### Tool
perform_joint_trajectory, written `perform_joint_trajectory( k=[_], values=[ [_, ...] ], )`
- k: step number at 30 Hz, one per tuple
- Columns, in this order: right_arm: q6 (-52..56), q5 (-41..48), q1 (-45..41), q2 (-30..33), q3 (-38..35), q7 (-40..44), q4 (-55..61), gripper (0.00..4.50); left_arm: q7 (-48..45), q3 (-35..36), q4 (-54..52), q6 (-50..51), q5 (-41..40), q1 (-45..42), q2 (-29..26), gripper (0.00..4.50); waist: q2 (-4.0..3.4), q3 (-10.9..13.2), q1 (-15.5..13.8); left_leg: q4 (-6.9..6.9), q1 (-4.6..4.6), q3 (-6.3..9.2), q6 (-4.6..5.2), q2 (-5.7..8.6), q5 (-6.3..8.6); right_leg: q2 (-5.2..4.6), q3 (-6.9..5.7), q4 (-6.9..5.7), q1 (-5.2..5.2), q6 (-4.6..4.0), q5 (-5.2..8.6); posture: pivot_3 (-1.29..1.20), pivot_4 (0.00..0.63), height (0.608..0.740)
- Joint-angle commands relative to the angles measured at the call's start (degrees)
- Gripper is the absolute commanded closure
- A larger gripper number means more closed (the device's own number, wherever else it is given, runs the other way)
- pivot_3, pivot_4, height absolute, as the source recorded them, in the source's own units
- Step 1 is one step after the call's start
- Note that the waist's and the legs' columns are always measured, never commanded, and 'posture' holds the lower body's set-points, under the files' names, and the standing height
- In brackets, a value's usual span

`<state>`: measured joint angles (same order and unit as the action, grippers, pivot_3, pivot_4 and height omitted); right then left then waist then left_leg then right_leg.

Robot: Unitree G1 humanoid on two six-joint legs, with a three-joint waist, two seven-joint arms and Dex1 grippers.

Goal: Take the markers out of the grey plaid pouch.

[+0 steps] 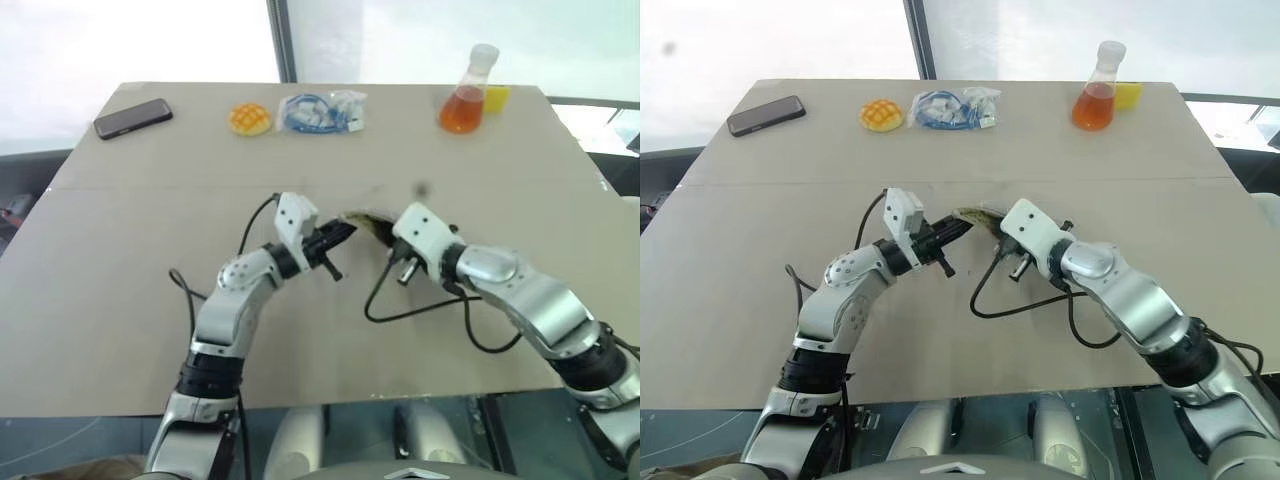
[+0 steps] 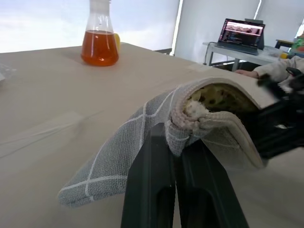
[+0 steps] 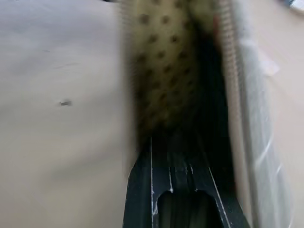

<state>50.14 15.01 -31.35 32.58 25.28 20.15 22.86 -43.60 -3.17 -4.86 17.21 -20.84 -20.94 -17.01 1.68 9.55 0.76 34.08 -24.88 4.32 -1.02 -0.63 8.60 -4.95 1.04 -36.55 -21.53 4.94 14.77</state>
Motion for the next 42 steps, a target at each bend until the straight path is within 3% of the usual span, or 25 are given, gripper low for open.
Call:
perform_joint_trajectory(
  k=[1,3,7,10,12,15,28,29,32,36,42],
  values=[
    [-1.7,-0.2,-0.1,-0.7,-3.6,2.5,-0.7,4.48,-4.3,-0.8,-5.8,4.8,-6.0,1.9,-1.4,4.50,-0.03,0.0,0.0,-0.01,-0.03,0.00,0.00,0.01,0.00,0.00,0.00,0.01,-0.01,0.01,0.00,0.00,0.150,0.740],
    [1.5,2.8,-0.1,0.6,-6.5,5.6,2.4,4.48,-6.5,0.3,-7.7,9.9,-10.7,3.0,-2.9,4.50,-0.05,0.1,0.0,-0.01,-0.07,0.01,0.01,0.01,0.00,0.00,-0.01,0.02,-0.03,0.01,0.00,0.00,0.150,0.740],
    [10.1,10.6,-3.0,14.6,-10.9,18.2,16.1,4.48,-8.9,5.3,-10.6,29.0,-28.0,5.2,-8.1,4.50,-0.30,0.3,-0.1,0.01,-0.09,0.09,0.01,0.00,0.01,-0.02,-0.08,0.02,-0.01,0.00,0.01,0.00,0.150,0.740],
    [9.6,10.4,-5.6,19.4,-9.4,21.3,18.5,4.48,-7.1,7.2,-10.0,35.3,-33.7,5.7,-9.0,4.50,-0.32,0.3,0.3,0.00,0.00,0.08,0.01,-0.04,0.02,-0.04,-0.10,0.06,-0.03,-0.03,0.11,0.00,0.150,0.740],
    [7.0,8.2,-4.9,21.0,-5.5,23.1,18.7,3.72,-5.1,7.9,-8.9,38.0,-35.9,5.6,-8.3,4.50,-0.23,0.3,0.2,-0.01,0.06,0.09,0.01,-0.10,0.02,-0.01,-0.16,0.07,0.00,0.03,0.27,0.00,0.150,0.740],
    [2.5,1.3,-4.5,20.7,0.7,22.1,16.2,2.46,-4.3,7.1,-8.8,39.3,-36.1,6.3,-8.0,4.50,-0.22,0.3,0.1,0.02,0.03,0.04,0.00,-0.07,0.02,-0.04,-0.12,0.09,0.00,0.01,0.27,0.00,0.150,0.740],
    [-9.5,-18.8,-6.6,13.9,16.9,25.9,-1.4,2.46,-5.4,3.5,-10.3,32.6,-29.9,9.7,-8.2,4.50,-0.17,0.2,0.2,0.02,0.06,-0.07,0.01,-0.02,0.03,-0.07,0.00,0.17,0.00,-0.21,0.12,0.00,0.150,0.740],
    [-9.3,-19.2,-6.2,13.2,16.5,26.1,-2.0,2.70,-5.2,3.4,-10.4,32.3,-29.6,9.8,-8.0,4.50,-0.18,0.2,0.1,0.02,0.07,-0.07,0.01,-0.03,0.03,-0.06,0.00,0.16,0.00,-0.21,0.12,0.00,0.150,0.740],
    [-6.9,-17.1,-5.1,13.4,11.2,28.0,1.5,3.65,-4.0,3.1,-9.8,29.8,-27.1,9.6,-7.5,4.50,-0.17,0.2,0.0,0.02,0.06,-0.05,0.01,-0.03,0.03,-0.06,0.00,0.16,0.00,-0.21,0.12,0.00,0.150,0.740],
    [1.4,-5.2,-2.8,11.0,-7.4,29.4,10.9,3.73,-2.2,0.9,-4.8,16.7,-14.8,8.3,-6.9,4.50,-0.18,0.2,-0.5,0.03,0.01,-0.03,0.01,-0.01,0.02,-0.06,-0.02,0.16,0.00,-0.22,0.11,0.00,0.150,0.740],
    [8.7,11.8,0.8,6.3,-27.5,30.8,16.0,3.73,-0.2,0.1,-0.3,6.4,-6.3,6.6,-5.8,4.50,-0.16,0.2,-0.9,-0.01,0.02,-0.04,0.02,-0.01,0.03,-0.06,-0.02,0.23,0.04,-0.22,0.11,0.00,0.150,0.740]
  ],
)
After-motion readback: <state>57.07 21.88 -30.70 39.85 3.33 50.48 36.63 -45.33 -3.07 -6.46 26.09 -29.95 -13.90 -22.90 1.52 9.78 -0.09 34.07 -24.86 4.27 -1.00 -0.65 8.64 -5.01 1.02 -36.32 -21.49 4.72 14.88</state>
